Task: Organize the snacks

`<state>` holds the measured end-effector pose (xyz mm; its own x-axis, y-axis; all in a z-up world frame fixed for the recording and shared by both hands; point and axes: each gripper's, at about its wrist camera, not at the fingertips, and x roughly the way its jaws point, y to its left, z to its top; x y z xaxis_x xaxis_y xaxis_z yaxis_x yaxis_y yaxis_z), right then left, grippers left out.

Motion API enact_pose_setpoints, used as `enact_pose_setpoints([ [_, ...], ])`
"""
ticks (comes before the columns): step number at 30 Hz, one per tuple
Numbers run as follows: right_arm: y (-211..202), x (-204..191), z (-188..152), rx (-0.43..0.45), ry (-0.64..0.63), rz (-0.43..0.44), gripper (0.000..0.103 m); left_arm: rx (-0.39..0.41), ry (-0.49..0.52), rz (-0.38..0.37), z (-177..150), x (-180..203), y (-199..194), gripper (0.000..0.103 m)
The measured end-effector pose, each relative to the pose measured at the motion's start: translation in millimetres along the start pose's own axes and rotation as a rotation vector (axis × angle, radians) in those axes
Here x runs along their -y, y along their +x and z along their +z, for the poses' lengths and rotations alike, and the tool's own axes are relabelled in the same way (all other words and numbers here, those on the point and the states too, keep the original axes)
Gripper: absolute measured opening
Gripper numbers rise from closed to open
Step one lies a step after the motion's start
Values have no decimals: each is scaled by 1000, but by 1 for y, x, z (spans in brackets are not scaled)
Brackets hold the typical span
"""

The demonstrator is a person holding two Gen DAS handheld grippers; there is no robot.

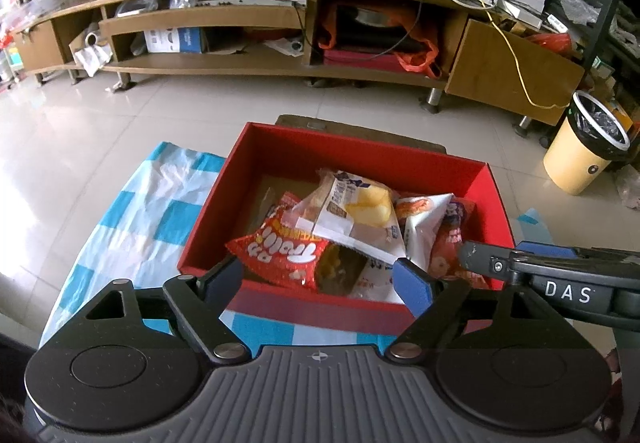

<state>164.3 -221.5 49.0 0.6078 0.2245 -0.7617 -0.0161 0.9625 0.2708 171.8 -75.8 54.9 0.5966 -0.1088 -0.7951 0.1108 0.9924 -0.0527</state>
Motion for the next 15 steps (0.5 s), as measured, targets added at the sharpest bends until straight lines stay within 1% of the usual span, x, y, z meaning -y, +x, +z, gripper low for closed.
enact_pose_setpoints([
  [8,-16,1,-24,-19,1,-3,62,-20,9,-4,-22,-1,-9,87],
  [15,-29,5,-44,-42,1,-11,62,-72,23,-31,-45,0,-14,88],
])
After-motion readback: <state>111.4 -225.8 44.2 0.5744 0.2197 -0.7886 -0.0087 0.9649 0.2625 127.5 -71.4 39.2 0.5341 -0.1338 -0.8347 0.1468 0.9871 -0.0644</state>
